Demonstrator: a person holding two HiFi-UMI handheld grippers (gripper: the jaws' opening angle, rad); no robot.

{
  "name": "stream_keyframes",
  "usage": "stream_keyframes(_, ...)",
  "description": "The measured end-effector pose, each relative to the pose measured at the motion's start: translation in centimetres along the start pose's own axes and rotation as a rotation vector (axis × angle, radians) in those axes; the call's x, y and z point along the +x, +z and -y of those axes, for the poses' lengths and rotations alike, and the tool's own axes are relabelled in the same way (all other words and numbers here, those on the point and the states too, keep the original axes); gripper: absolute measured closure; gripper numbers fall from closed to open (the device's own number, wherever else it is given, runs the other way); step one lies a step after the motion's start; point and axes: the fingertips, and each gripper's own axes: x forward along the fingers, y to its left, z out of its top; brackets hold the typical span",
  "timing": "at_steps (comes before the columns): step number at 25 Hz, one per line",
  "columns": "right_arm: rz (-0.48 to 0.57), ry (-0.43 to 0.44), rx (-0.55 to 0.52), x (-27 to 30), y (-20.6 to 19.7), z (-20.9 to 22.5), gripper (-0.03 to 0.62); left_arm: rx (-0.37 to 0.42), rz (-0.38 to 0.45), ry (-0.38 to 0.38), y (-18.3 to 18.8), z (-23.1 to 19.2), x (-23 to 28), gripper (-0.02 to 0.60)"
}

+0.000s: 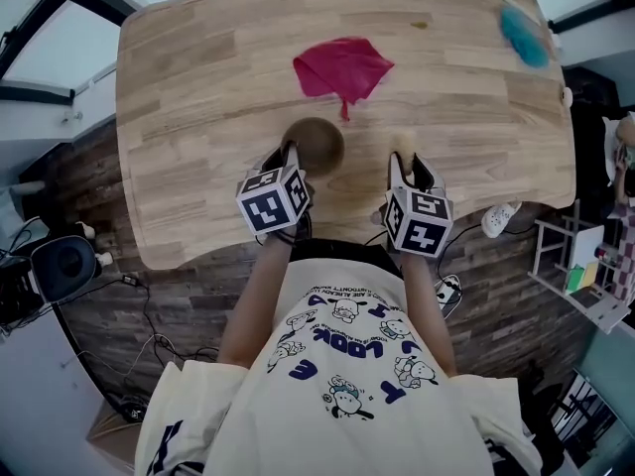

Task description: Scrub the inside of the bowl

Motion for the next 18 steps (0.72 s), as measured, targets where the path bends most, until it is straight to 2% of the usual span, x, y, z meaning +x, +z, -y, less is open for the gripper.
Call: stream_keyframes(18, -0.013, 0.024, 0.014, 0.1, -0.2, -0.2, 0.473, 0.041, 0.016, -0.006, 0.0, 2.0, -0.4, 0.54)
